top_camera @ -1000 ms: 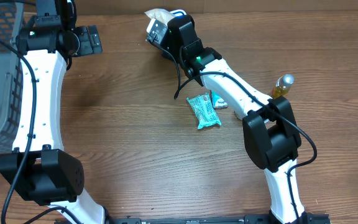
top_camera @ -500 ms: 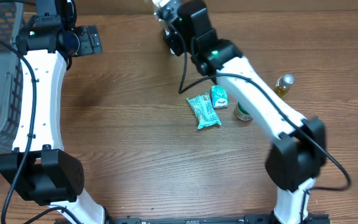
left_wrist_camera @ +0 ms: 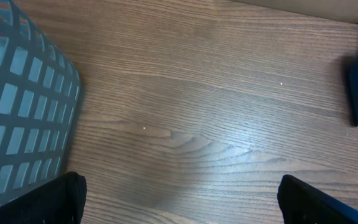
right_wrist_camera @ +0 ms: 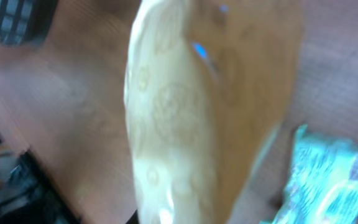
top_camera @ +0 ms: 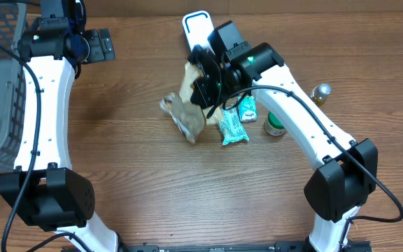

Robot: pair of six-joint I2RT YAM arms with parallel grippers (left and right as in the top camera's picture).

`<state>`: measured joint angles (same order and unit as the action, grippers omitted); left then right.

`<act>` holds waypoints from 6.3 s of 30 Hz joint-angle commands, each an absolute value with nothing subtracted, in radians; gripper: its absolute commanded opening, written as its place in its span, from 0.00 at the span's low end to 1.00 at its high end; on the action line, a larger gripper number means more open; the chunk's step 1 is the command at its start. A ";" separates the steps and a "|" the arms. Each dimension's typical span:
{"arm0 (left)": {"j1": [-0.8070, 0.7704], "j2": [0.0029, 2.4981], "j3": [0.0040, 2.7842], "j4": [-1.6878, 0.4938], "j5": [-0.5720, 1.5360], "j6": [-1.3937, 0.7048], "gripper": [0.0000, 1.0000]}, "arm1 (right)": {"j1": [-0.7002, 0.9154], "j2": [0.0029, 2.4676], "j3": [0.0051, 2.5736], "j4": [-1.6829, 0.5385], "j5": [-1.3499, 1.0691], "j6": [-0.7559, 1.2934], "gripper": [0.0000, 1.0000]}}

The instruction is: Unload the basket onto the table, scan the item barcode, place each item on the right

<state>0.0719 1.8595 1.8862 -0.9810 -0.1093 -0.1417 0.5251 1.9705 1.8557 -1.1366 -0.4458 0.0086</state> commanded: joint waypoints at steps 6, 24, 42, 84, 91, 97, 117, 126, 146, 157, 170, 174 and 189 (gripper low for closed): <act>0.065 1.874 1.898 -0.983 -0.115 -0.134 1.00 | 0.523 1.972 1.782 -1.158 -0.472 0.030 0.09; 0.065 1.874 1.898 -0.983 -0.115 -0.134 0.99 | 0.521 1.975 1.777 -1.158 -0.329 0.030 1.00; 0.065 1.874 1.898 -0.983 -0.115 -0.134 1.00 | 0.521 1.975 1.777 -1.158 -0.330 0.030 1.00; 0.065 1.874 1.898 -0.983 -0.115 -0.134 1.00 | 0.373 1.599 1.777 -1.158 -0.330 0.030 1.00; 0.065 1.874 1.898 -0.983 -0.115 -0.134 1.00 | 0.286 1.469 1.777 -1.158 -0.330 0.030 1.00; 0.065 1.874 1.898 -0.983 -0.115 -0.134 1.00 | 0.274 1.376 1.777 -1.158 -0.330 0.030 1.00; 0.065 1.874 1.898 -0.983 -0.115 -0.134 1.00 | 0.166 0.855 1.615 -1.153 -0.176 -0.054 1.00; 0.065 1.874 1.898 -0.983 -0.115 -0.134 1.00 | 0.001 0.432 1.195 -1.067 -0.181 -0.053 1.00; 0.065 1.874 1.898 -0.983 -0.115 -0.134 1.00 | -0.057 0.004 0.308 0.106 -0.289 -0.054 1.00; 0.065 1.874 1.898 -0.983 -0.115 -0.134 0.99 | -0.057 0.004 0.056 0.178 -0.289 -0.053 1.00; 0.065 1.874 1.898 -0.983 -0.115 -0.134 0.99 | -0.051 0.003 0.007 0.014 -0.213 -0.048 1.00; 0.065 1.874 1.898 -0.983 -0.114 -0.134 1.00 | -0.051 0.003 0.007 -0.063 -0.218 -0.045 1.00; 0.065 1.874 1.898 -0.983 -0.115 -0.134 1.00 | -0.057 0.003 0.008 -0.062 -0.221 -0.046 1.00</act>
